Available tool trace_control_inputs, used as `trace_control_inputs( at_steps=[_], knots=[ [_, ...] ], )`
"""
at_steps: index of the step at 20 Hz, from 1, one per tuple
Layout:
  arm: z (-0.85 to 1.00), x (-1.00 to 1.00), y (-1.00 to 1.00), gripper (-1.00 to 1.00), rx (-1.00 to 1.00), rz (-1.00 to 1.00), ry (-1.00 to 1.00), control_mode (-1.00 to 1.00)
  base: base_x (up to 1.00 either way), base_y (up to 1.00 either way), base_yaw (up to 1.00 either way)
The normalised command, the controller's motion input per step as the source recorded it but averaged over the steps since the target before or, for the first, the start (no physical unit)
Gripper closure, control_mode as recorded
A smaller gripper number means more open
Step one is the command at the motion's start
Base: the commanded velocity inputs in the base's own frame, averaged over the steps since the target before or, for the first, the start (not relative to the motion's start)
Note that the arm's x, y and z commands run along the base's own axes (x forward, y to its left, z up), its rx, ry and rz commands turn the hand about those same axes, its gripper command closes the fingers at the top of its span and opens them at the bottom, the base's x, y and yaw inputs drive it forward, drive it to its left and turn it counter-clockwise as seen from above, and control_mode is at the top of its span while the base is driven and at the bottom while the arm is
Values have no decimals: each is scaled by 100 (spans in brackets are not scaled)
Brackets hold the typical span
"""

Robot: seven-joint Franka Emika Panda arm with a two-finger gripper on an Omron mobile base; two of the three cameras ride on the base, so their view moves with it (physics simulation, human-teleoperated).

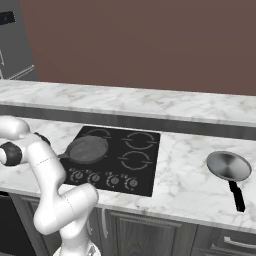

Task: Place both pans onto different burners. Then place the squash and the fish on different pans.

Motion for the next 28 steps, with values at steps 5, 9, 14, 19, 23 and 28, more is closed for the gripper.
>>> trace_control_inputs(
  at_steps=[5,9,14,19,23,28],
  knots=[
    [-14,19,17,-100,0,1,0,-100,0,0,0],
    [-2,28,9,-100,0,0,0,-100,0,0,0],
    [0,22,12,-100,0,0,0,-100,0,0,0],
    [0,5,23,-100,0,0,0,-100,0,0,0],
    [0,0,26,-100,0,0,0,-100,0,0,0],
    [-3,2,21,100,0,0,0,-100,0,0,0]
  ],
)
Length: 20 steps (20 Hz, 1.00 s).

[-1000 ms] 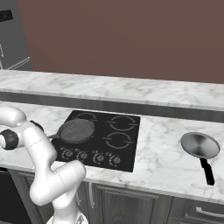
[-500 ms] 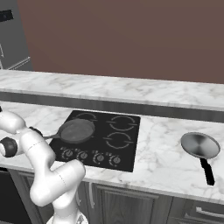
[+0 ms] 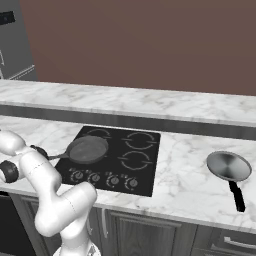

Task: Place both pans onto different burners. Then place the squash and the fish on different pans.

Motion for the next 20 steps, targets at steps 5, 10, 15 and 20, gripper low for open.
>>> trace_control_inputs(
  at_steps=[5,10,15,20],
  knots=[
    [4,0,2,100,0,0,0,-100,0,0,0],
    [38,-25,-24,100,0,0,0,-100,0,0,0],
    [42,-41,-56,100,0,-2,1,-100,0,0,0],
    [29,-53,-86,100,0,-3,1,-100,0,0,0]
  ],
)
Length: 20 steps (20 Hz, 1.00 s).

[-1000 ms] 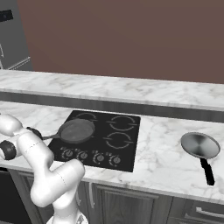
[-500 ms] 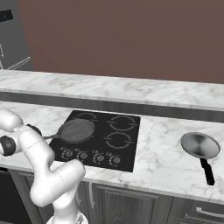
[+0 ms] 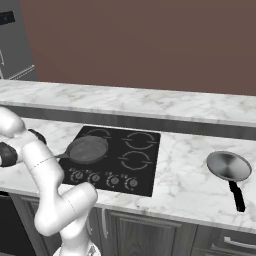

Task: Place both pans onto different burners. Then place the squash and the fish on different pans.

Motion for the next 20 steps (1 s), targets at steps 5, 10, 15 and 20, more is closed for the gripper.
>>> trace_control_inputs(
  at_steps=[5,10,15,20],
  knots=[
    [22,-49,-95,100,0,-5,3,-100,0,0,0],
    [26,-45,-100,100,0,-8,7,-100,0,0,0],
    [11,-38,-100,100,0,-6,5,-100,0,0,0],
    [0,-16,-100,100,0,-7,0,-100,0,0,0]
  ],
)
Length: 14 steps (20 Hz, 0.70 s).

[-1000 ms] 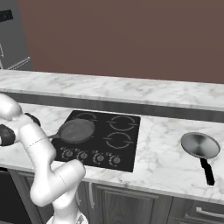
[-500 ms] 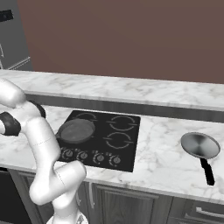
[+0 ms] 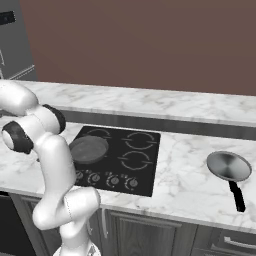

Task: Place both pans onto different burners. Then place the squash and the fish on different pans.

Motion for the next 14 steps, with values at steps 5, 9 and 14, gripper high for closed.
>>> trace_control_inputs(
  at_steps=[5,9,14],
  knots=[
    [0,-1,-100,100,0,-10,0,-100,0,0,0],
    [0,0,-100,100,1,-13,0,-100,0,0,0],
    [0,0,-100,100,1,-13,0,-100,0,0,0]
  ],
)
